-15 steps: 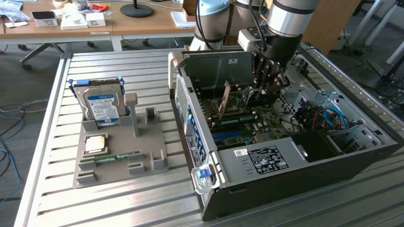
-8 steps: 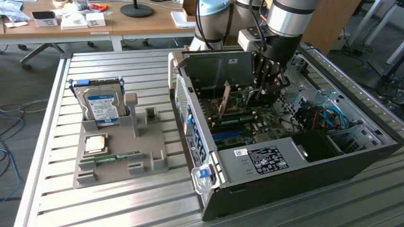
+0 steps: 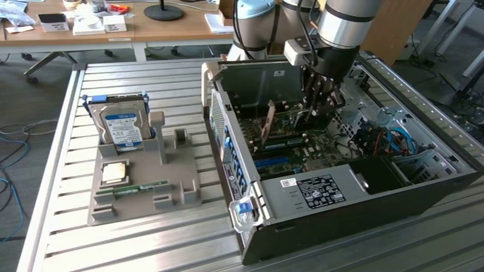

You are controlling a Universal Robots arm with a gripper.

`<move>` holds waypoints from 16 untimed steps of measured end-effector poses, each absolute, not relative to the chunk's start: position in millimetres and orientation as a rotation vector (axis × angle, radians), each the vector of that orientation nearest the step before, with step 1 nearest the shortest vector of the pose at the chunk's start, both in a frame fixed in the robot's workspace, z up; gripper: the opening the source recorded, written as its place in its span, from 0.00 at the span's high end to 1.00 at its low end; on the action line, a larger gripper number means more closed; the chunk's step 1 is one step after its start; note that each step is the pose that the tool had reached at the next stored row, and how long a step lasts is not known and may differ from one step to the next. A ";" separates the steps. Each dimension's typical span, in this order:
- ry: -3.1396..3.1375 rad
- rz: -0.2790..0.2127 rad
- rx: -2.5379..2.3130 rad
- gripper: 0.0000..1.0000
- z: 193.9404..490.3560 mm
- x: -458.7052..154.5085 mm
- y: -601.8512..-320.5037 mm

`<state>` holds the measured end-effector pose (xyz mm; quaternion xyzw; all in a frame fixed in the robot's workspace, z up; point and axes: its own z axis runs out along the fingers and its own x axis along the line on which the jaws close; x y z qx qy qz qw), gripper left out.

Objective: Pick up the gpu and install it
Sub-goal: 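Insert the gpu into the slot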

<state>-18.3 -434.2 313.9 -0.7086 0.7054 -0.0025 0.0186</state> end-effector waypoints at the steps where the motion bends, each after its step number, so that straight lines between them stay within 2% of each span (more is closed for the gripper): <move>1: 2.190 -0.008 -2.200 0.73 312.7 -18.4 -434.2; 16: 2.190 -0.008 -2.201 0.73 303.8 -21.3 -441.8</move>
